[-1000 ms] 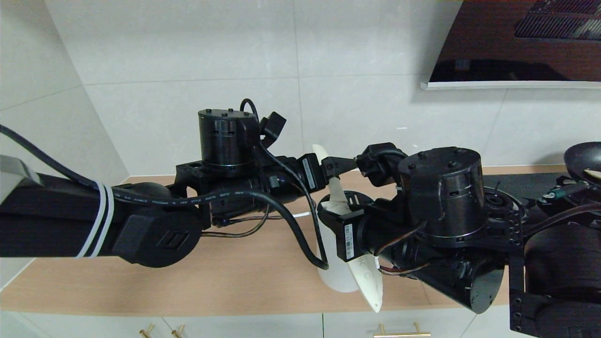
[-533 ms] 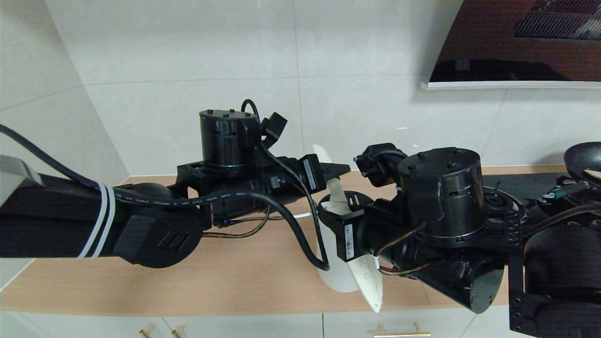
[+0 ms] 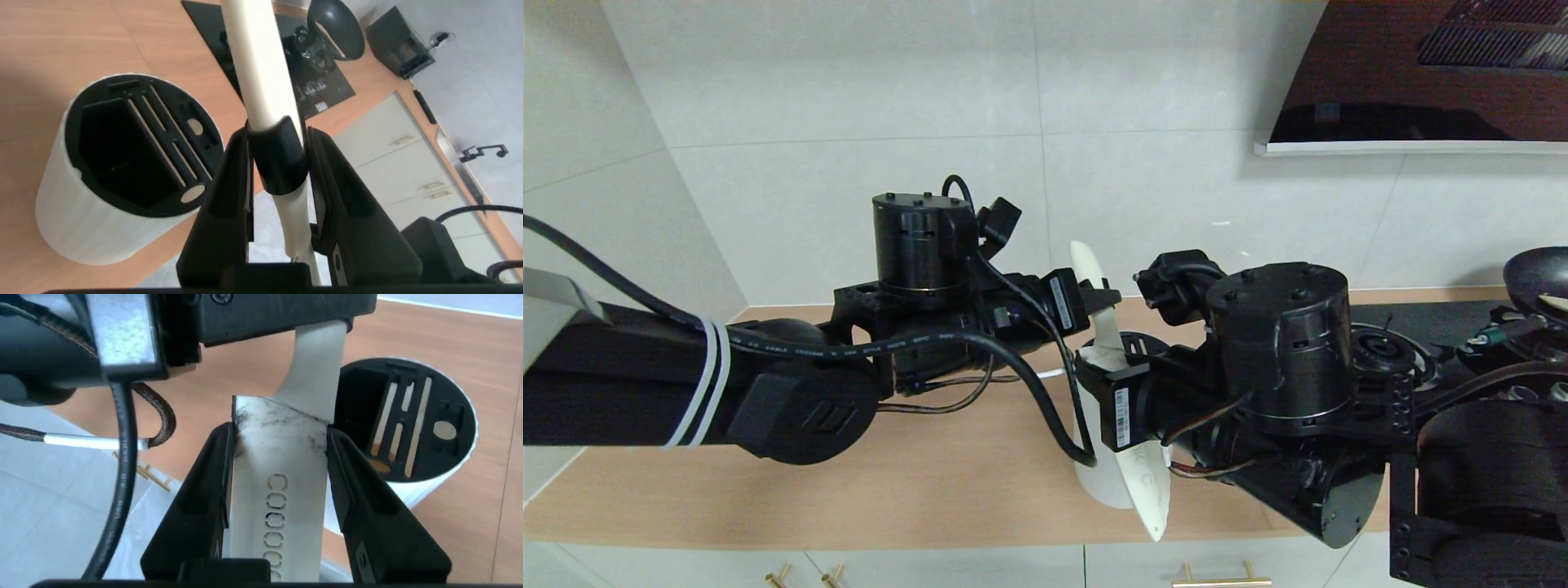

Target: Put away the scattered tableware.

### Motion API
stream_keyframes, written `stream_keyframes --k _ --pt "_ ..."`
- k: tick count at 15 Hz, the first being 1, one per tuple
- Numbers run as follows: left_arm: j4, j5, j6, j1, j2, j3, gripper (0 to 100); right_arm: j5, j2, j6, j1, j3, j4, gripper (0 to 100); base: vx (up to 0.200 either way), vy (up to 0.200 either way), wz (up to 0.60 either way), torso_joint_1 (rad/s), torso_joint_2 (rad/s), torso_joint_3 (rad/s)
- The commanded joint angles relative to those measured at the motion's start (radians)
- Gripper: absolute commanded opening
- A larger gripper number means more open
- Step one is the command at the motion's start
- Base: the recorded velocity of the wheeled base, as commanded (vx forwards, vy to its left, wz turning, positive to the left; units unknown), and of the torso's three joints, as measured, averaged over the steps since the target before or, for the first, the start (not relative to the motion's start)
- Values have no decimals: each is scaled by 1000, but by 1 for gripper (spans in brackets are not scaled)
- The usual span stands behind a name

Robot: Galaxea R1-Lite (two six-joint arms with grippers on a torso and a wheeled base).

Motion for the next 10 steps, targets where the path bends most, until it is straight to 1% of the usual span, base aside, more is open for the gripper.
stream_keyframes --k 1,4,5,10 --pt "1 1 -1 0 -9 0 0 -1 4 0 0 0 -1 0 0 0 0 0 0 0" --pt "1 1 -2 0 -12 0 0 -2 4 0 0 0 -1 0 0 0 0 0 0 0" --pt "-6 1 -2 2 -15 0 0 -2 4 0 0 0 -1 100 0 0 0 0 0 0" --pt "-9 9 -2 3 -21 0 0 -7 -5 3 0 3 -24 100 0 0 0 0 0 0"
